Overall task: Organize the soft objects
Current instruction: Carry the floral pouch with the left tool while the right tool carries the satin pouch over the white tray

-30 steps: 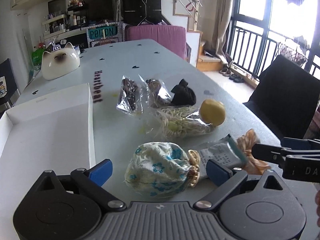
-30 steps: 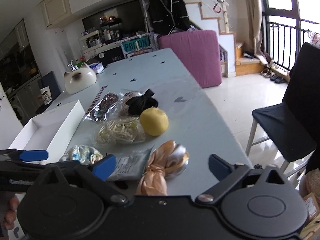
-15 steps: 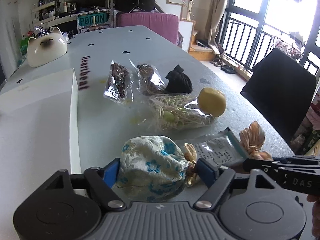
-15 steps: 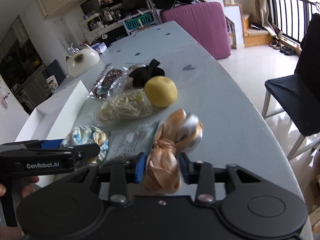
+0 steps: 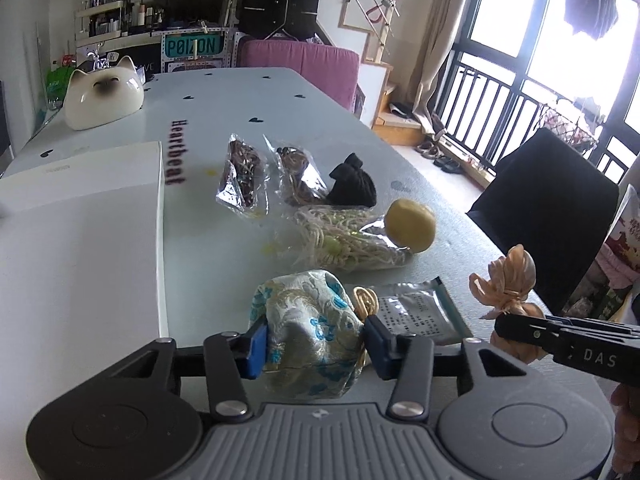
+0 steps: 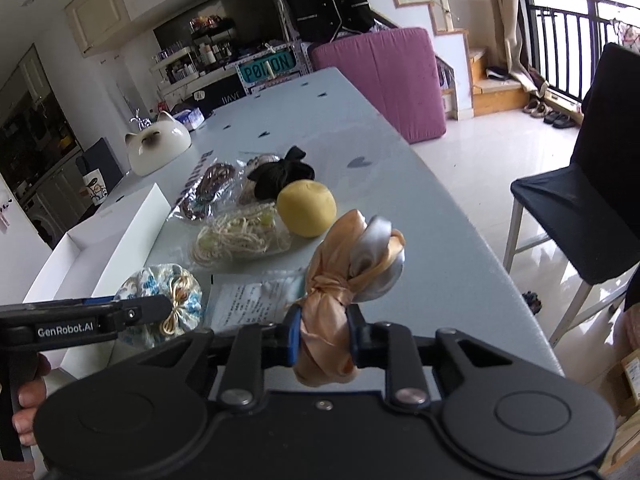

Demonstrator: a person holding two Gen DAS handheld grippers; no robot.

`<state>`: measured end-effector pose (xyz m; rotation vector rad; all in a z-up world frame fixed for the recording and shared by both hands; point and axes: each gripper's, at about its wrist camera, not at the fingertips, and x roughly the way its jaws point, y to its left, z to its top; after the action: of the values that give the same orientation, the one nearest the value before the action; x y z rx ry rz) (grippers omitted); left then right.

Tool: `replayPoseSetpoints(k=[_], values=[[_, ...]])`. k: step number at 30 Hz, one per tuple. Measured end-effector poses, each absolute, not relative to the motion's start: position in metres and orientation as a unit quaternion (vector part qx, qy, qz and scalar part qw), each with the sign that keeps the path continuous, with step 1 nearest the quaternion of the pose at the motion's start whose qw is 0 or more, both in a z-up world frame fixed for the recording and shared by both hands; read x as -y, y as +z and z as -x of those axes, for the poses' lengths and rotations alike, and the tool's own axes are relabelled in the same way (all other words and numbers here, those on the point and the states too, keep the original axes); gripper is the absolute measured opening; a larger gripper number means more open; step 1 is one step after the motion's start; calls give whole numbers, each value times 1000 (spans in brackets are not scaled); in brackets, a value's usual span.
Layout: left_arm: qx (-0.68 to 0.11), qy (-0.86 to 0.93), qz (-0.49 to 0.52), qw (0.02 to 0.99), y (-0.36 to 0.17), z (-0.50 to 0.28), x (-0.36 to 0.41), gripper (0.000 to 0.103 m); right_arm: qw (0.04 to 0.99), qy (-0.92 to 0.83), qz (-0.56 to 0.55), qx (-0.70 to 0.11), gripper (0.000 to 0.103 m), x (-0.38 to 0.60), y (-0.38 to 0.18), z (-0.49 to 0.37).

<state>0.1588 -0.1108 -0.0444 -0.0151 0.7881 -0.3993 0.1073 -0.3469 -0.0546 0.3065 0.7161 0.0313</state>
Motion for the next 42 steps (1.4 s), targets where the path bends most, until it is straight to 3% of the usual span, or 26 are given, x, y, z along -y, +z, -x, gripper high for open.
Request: replayPoseSetpoints(k=[24, 42], values=[[-281, -157, 47, 946, 27, -137, 38, 49, 951, 67, -135, -269, 24, 295, 3, -116], [-333, -76, 106, 934, -7, -122, -61, 49, 913, 213, -127, -324, 24, 177, -6, -136]])
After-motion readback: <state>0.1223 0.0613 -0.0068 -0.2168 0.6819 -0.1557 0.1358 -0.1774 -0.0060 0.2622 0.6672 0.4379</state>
